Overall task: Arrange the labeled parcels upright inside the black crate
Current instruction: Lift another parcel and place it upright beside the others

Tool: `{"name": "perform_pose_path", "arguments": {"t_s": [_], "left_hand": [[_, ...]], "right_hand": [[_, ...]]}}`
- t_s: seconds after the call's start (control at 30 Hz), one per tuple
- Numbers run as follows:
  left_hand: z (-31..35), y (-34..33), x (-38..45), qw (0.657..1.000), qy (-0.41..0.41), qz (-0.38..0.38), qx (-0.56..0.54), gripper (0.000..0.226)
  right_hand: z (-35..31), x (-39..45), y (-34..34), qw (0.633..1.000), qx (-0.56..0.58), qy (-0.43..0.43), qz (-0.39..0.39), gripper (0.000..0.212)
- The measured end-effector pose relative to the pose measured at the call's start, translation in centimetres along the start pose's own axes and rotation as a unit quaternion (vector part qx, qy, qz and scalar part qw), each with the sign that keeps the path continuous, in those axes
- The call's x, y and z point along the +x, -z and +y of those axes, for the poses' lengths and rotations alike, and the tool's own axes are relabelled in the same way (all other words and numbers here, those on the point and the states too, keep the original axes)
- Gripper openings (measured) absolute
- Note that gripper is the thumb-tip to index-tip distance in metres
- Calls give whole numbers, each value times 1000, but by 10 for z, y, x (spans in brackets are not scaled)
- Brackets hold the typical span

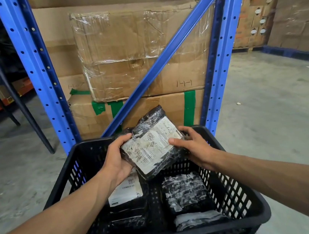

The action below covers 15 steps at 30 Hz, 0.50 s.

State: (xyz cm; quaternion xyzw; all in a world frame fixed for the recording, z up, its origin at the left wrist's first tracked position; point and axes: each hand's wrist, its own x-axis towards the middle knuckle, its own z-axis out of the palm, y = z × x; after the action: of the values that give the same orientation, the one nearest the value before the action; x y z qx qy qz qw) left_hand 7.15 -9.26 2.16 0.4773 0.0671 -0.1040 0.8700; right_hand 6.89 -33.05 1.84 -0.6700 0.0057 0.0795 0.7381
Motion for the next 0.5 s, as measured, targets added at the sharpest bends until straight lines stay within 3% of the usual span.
{"name": "perform_pose_path", "arguments": {"t_s": [0.1, 0.2, 0.5], "left_hand": [[-3, 7, 1, 1000, -3, 2, -15, 27], [-7, 14, -1, 1000, -3, 4, -22, 29], [-1, 11, -3, 1000, 5, 20, -21, 25]], "right_hand": [[9, 0, -2, 994, 96, -37, -33, 101], [13, 1, -1, 988, 145, -39, -38, 94], [15, 4, 3, 992, 101, -25, -64, 69]]}}
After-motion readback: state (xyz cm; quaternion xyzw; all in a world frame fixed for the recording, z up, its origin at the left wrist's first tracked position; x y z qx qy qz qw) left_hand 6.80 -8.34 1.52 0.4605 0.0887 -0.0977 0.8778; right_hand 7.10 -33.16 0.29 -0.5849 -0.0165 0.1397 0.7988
